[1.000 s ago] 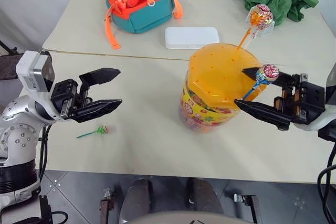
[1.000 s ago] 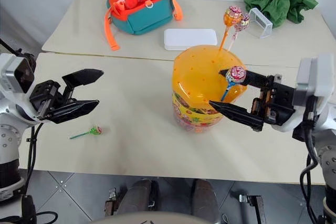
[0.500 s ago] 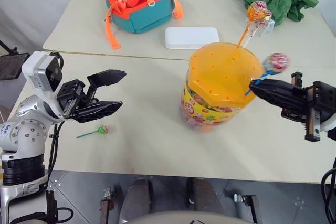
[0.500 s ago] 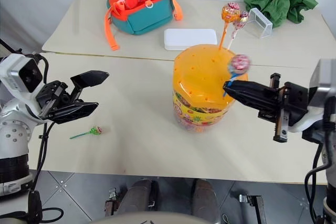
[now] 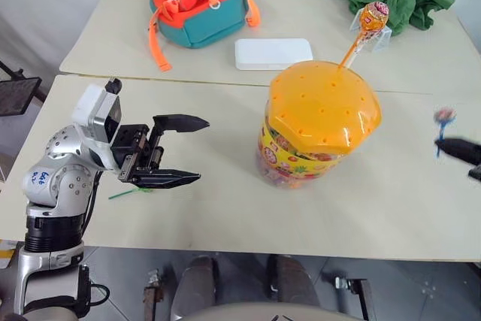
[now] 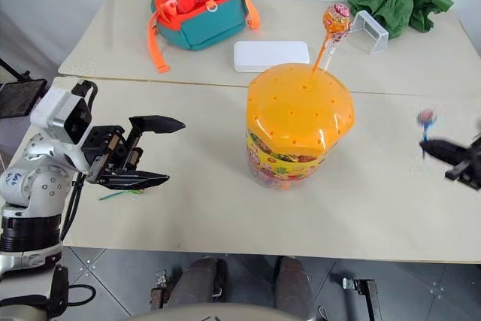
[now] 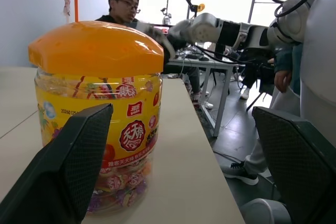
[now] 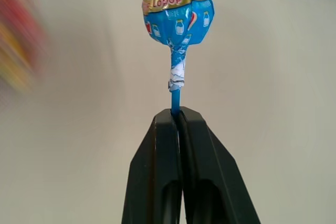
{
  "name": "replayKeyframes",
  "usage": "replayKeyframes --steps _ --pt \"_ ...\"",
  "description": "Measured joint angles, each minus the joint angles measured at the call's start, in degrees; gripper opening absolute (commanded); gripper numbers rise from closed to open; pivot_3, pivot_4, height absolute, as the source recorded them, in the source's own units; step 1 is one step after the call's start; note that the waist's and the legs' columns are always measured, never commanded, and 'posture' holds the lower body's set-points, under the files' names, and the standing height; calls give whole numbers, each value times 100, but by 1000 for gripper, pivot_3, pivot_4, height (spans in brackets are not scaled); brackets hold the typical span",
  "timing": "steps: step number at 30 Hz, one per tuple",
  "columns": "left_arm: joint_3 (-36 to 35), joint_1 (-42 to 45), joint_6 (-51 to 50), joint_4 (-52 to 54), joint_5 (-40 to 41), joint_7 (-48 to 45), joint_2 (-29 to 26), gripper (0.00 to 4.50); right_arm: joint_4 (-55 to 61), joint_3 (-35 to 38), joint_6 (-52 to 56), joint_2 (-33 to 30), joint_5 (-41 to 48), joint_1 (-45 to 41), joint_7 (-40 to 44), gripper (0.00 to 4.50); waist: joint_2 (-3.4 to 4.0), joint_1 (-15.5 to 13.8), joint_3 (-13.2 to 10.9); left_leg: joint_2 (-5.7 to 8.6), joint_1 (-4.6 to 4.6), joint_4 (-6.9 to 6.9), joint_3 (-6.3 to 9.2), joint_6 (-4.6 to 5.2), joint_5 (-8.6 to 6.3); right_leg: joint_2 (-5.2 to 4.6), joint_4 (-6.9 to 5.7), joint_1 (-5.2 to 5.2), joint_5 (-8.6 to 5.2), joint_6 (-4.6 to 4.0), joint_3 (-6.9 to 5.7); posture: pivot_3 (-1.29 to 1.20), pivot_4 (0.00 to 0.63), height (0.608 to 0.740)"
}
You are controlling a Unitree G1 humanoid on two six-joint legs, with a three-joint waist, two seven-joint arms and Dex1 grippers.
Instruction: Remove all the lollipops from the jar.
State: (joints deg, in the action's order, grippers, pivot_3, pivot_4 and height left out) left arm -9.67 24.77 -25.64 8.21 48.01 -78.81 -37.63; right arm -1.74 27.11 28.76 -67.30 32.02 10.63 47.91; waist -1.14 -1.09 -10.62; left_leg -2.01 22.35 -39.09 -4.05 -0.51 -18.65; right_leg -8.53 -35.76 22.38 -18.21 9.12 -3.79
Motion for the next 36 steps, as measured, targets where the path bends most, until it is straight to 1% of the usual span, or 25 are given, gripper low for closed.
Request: replayKeyframes --steps 2,5,9,13,16,19,21,23,26,30,36 --pt "-3 -49 -7 18 2 41 0 4500 -246 -367 -261 62 -369 10 173 25 13 8 -3 0 0 1 -4 0 0 -1 0 1 0 0 1 0 150 740" --pt "-12 -91 -52 89 7 102 -1 4500 -486 -553 -481 143 -607 -119 431 710 16 14 -3 -1 0 -1 -5 -1 0 -1 1 0 0 1 1 0 150 740" --pt "-114 -101 -111 160 53 221 -1 4500 -609 -514 -741 268 -611 -329 923 2055 16 3 -3 -2 -1 -2 -4 -1 0 0 3 -2 1 1 1 0 150 740" --pt "-341 -80 -219 172 246 542 74 4500 -372 55 -970 689 110 -799 1570 3360 17 -10 -4 -2 0 -3 -4 -1 1 -1 6 -4 1 3 1 0 150 740" --pt "-624 67 -444 230 731 1194 387 4500 87 482 -794 704 850 -1649 1713 3360 18 -5 -5 -7 -1 -8 3 -2 1 0 1 -6 2 3 -1 0 150 740" --pt "-915 191 -615 243 1114 1789 520 4500 751 441 -333 796 1519 -2480 1487 3360 16 -3 -5 -12 -3 -7 17 -4 1 2 -7 -8 2 3 -11 0 150 740" --pt "-1066 156 -684 213 1192 1965 500 4500 940 153 -72 1038 1721 -2954 1277 3360 16 2 -5 -10 -3 -6 15 -4 1 2 -6 -9 2 3 -12 0 150 740" --pt "-1104 122 -782 181 1238 2072 498 4500 1013 -373 194 1372 1807 -3601 985 3360 16 25 -5 -7 2 -9 8 -4 1 0 -4 -3 2 3 -9 0 150 740" --pt "-1102 93 -842 185 1244 2125 497 4500 1020 -886 474 1534 1795 -4262 729 3360 16 -4 -6 -7 6 -8 12 -4 1 1 -7 1 2 3 -11 0 150 740" --pt "-1060 65 -878 205 1243 2126 512 4500 784 -1256 633 1669 1583 -4834 564 3360 16 -33 -6 -1 12 -7 15 -2 0 -1 -2 1 2 4 -12 0 150 740" --pt "-1044 46 -873 242 1242 2163 560 4500 656 -1345 685 1740 1477 -4909 711 3360 16 -8 -6 -2 11 -5 12 -2 0 0 -2 3 2 4 -13 0 150 740"
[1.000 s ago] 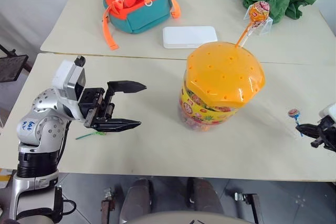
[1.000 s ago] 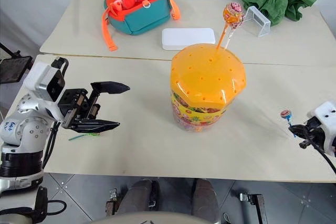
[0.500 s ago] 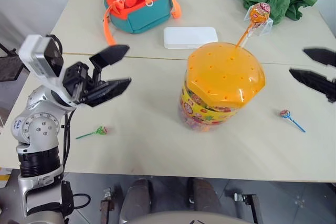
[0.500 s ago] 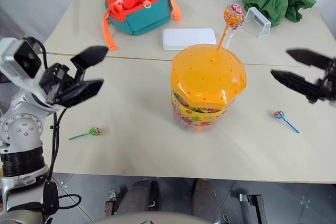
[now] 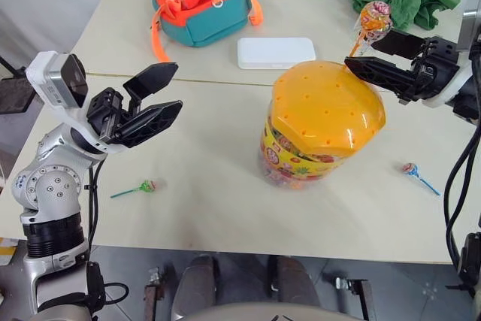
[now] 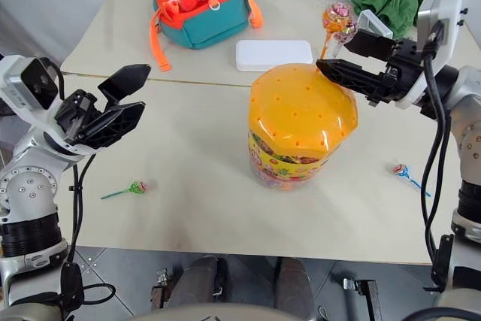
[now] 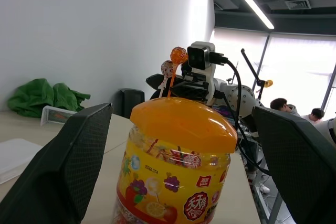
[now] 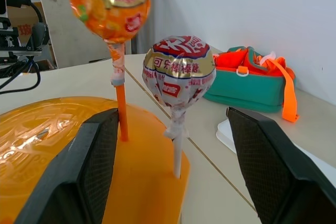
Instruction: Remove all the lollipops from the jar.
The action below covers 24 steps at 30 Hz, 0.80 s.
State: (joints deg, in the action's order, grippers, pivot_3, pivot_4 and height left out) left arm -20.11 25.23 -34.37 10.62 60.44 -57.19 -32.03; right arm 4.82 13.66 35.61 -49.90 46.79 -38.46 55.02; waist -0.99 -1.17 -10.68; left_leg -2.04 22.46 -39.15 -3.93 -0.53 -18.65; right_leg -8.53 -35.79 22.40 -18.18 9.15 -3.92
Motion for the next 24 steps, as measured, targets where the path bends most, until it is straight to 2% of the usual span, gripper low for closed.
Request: replayKeyframes --steps 11,22,23,24 --pt "20 -61 6 12 -2 -7 37 4500 -64 91 -16 -114 -55 108 561 3360 0 6 0 -1 -3 0 -2 0 0 0 0 -1 0 0 0 0 150 740" --pt "90 -45 6 12 -2 0 38 4500 -317 63 -103 148 -337 -57 300 3360 0 59 0 -1 -3 1 -2 0 0 0 -1 0 0 0 0 0 150 740" --pt "91 -44 6 13 -2 2 38 4500 -341 55 -116 158 -375 -74 287 2982 0 67 0 -1 -3 1 -2 0 0 0 -1 0 0 0 1 0 150 740" --pt "91 -41 6 13 -2 3 38 4500 -378 41 -145 181 -413 -76 279 2806 0 84 0 -1 -3 1 -2 0 0 0 -1 0 0 0 1 0 150 740"
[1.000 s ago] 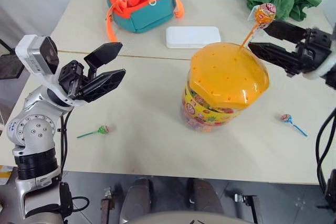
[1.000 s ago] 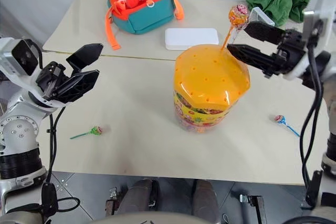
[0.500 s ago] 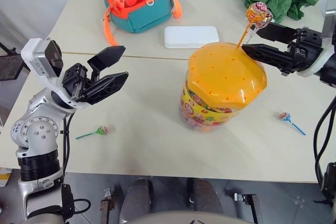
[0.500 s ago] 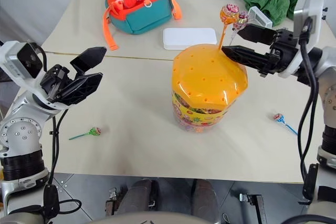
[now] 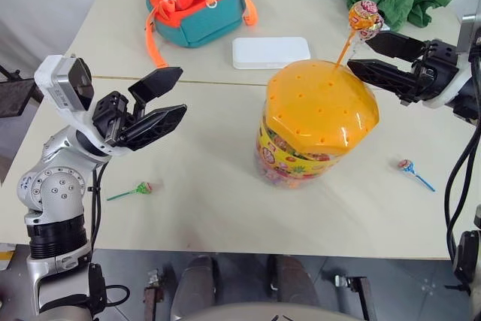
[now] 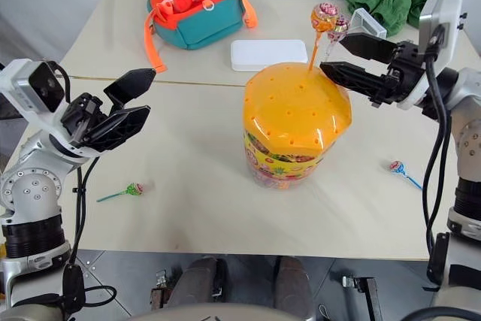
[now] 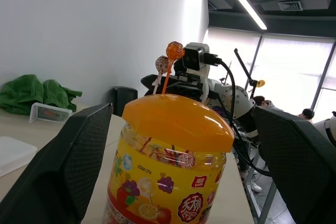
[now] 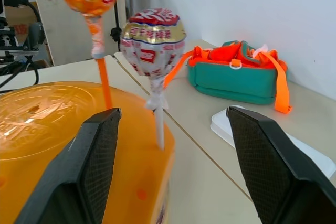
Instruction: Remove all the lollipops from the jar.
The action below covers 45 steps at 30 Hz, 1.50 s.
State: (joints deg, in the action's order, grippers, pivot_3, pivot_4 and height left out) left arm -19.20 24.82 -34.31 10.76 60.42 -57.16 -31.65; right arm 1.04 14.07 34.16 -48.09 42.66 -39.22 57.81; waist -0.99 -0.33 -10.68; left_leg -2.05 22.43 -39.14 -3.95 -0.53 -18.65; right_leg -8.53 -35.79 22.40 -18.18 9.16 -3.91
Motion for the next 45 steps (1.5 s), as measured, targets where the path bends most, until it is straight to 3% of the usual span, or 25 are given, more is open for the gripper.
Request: replayKeyframes --steps 7,9,13,18,22,24,27,31,36,45 --pt "0 9 1 1 1 3 3 4500 -77 -42 -26 184 -54 -70 55 482 0 34 0 0 1 1 0 0 0 0 0 1 0 0 0 0 150 740" --pt "0 11 4 0 3 3 13 4500 -74 -41 -26 209 -45 -76 84 62 0 32 0 0 1 1 1 0 0 0 0 0 0 0 0 0 150 740" --pt "-8 121 5 -7 58 12 135 4500 -114 16 -26 382 78 -80 53 62 0 29 0 1 1 0 1 0 0 -1 0 0 0 0 0 0 150 740" --pt "-15 247 7 -74 176 81 280 4500 -289 631 -15 440 439 -81 -45 62 0 24 0 1 2 2 2 0 0 -1 1 0 0 0 -1 0 150 740" --pt "130 358 173 -107 -70 -168 169 4500 -455 1058 160 -11 498 53 -189 62 0 10 0 2 4 5 1 1 0 0 4 1 0 1 -1 0 150 740" --pt "366 355 317 -108 -401 -483 -68 4500 -597 1158 268 -686 265 453 -133 62 0 -29 0 4 5 10 0 2 -1 0 12 1 0 1 -1 0 150 740" --pt "789 260 697 -136 -1047 -1145 -494 4500 -791 1178 303 -1831 -523 1830 166 62 0 -100 0 4 4 19 -10 4 -2 0 24 1 0 1 -2 0 150 740" --pt "1113 125 859 -202 -1318 -1633 -548 4500 -1071 1041 -124 -2144 -1582 3332 336 62 0 -97 0 3 2 3 -27 4 -2 -3 25 0 0 1 3 0 150 740" --pt "1257 126 946 -206 -1396 -1786 -507 4500 -1435 900 -759 -2049 -2213 3858 314 62 3 -20 -1 -3 -13 3 -44 5 0 -2 18 0 0 0 18 0 150 740" --pt "1222 156 907 -206 -1342 -1686 -462 4500 -1359 1131 -1298 -1519 -1981 4002 674 2986 4 -16 -1 -5 -10 5 -42 5 -1 -1 19 1 0 1 14 0 150 740"
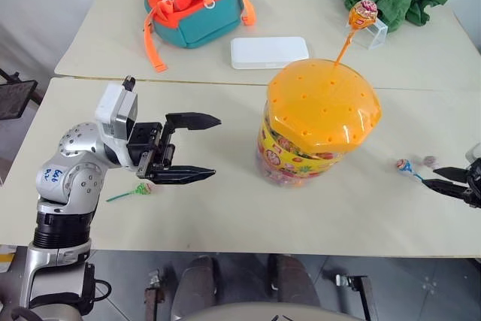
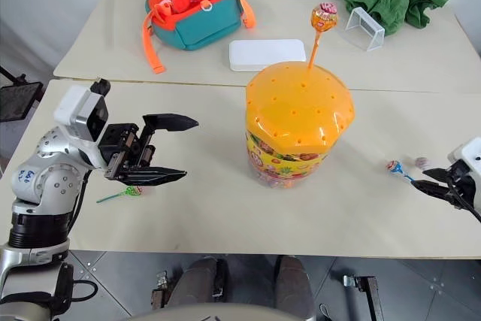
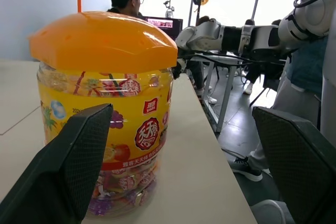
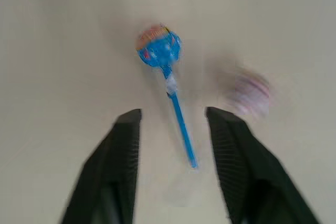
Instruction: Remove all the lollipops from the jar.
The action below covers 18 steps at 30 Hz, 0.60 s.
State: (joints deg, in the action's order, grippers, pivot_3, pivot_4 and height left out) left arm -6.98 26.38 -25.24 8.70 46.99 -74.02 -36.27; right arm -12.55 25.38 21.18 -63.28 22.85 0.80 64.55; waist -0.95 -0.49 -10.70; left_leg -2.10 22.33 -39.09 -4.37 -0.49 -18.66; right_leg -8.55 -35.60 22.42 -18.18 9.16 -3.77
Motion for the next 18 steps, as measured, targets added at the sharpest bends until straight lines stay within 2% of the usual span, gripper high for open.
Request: replayKeyframes --steps 4,5,9,12,18 --pt "-315 15 -174 -6 289 421 230 4500 684 520 229 260 910 -521 215 4316 0 17 0 -2 -1 -1 5 0 0 0 -3 -2 0 0 0 0 150 740" --pt "-415 39 -223 -21 388 560 312 4500 930 573 340 342 1150 -724 183 4466 0 27 0 -3 0 -3 6 0 0 0 -4 -2 0 1 0 0 150 740" --pt "-825 189 -471 -70 842 1225 594 4500 1919 603 898 668 2192 -1766 -233 4466 -1 36 -1 -3 2 -3 22 -2 -1 0 -9 -4 1 1 -10 0 150 740" --pt "-978 219 -616 -87 1065 1484 667 4500 2390 298 1340 880 2816 -2451 -531 4466 -1 24 -1 -1 6 -2 31 -3 -1 0 -9 -4 1 1 -16 0 150 740" --pt "-983 216 -719 -74 1127 1570 734 4500 2596 -673 1799 1106 3051 -3497 -792 4466 -2 -1 -1 1 10 -3 33 -2 -1 0 -6 -3 1 1 -19 0 150 740"
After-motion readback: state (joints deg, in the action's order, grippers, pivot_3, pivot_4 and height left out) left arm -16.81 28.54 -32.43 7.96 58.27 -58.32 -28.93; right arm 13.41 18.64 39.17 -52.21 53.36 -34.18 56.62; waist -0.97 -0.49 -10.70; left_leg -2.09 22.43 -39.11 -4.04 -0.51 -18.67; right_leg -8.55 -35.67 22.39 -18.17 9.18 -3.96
